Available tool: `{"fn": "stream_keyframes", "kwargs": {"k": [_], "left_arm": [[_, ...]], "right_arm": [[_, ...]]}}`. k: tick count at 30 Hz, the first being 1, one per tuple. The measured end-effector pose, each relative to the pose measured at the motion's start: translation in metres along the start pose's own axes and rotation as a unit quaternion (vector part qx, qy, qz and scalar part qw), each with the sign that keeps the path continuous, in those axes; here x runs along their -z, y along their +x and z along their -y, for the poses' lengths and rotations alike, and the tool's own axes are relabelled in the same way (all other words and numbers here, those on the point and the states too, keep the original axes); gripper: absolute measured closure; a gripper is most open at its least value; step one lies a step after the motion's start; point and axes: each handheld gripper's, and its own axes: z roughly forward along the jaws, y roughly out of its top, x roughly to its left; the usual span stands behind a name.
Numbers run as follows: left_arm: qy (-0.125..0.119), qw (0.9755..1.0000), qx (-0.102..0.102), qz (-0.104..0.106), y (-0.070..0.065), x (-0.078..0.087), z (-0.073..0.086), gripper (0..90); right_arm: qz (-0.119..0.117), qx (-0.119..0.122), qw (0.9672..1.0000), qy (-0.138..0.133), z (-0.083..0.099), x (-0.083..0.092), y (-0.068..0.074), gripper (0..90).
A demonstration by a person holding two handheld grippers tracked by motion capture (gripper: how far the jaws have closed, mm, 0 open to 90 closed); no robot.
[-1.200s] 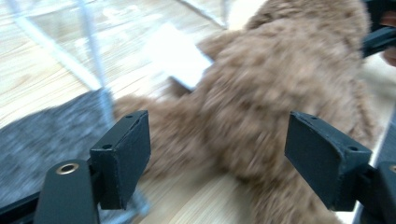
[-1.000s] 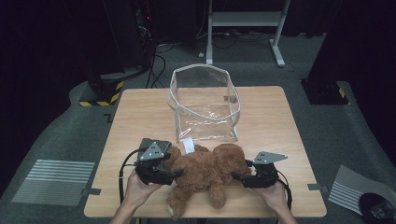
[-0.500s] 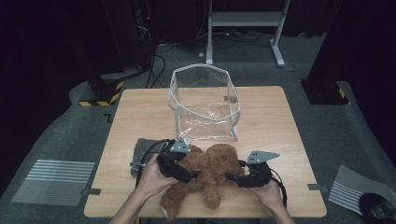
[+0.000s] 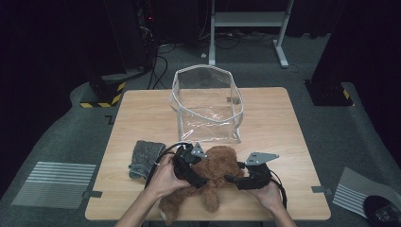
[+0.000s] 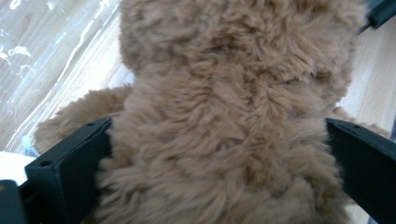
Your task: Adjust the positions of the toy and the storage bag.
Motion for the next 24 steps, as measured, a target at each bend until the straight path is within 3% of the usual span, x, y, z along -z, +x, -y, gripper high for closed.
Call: {"fn": "stream_keyframes", "kwargs": {"k": [8, 16, 19, 24], "left_arm": [[0.035, 0.9993, -0.008, -0.002, -0.002, -0.019, -0.004, 0.0], [0.078, 0.9968, -0.009, -0.011, -0.004, -0.039, -0.008, 0.5], [0.084, 0.9962, -0.009, -0.022, -0.005, -0.038, -0.008, 10.9], [0.077, 0.9967, 0.004, -0.022, -0.006, -0.033, -0.004, 31.6]], "right_arm": [[-0.002, 0.013, 0.9999, 0.006, -0.007, -0.007, 0.005, 35.4], [-0.003, 0.029, 0.9995, 0.010, -0.014, -0.015, 0.012, 35.0], [0.003, 0.029, 0.9995, 0.007, -0.016, -0.015, 0.012, 33.3], [0.008, 0.024, 0.9997, 0.001, -0.016, -0.013, 0.010, 31.7]]}}
